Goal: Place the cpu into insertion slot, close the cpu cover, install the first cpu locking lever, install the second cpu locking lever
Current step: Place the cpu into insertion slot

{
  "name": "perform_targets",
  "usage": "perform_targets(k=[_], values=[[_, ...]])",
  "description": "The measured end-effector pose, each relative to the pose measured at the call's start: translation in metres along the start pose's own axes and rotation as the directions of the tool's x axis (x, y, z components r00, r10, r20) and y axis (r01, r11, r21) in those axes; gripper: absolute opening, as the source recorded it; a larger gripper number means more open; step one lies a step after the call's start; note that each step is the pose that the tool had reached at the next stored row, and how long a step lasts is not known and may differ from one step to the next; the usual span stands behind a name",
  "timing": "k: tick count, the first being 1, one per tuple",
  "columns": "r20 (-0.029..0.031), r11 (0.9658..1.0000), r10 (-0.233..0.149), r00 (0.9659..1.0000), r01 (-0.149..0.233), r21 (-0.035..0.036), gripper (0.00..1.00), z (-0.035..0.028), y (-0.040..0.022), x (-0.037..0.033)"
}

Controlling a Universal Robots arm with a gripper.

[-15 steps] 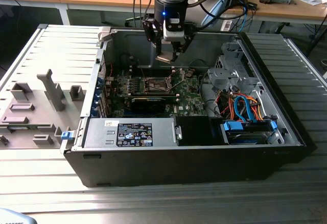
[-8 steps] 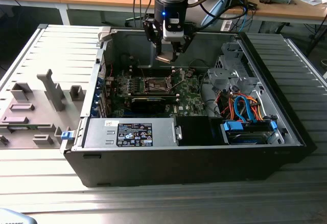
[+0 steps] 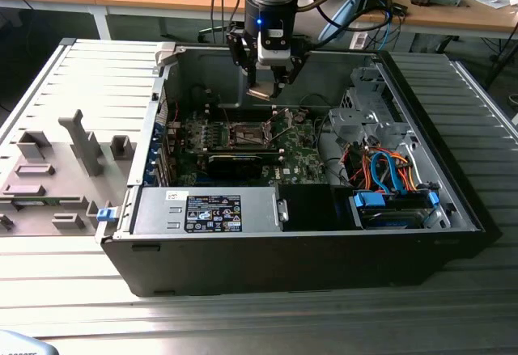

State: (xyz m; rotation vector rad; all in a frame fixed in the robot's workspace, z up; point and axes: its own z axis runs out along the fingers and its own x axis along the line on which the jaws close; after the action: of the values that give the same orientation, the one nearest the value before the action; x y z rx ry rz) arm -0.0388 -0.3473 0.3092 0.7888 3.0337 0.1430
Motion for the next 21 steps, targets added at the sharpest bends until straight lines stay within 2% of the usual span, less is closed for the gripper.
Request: perform_targets(k=[21], values=[[0.0029, 0.9995, 0.033, 0.9995, -0.033, -0.0006, 0.54, 0.0005, 0.0000, 0.0000]])
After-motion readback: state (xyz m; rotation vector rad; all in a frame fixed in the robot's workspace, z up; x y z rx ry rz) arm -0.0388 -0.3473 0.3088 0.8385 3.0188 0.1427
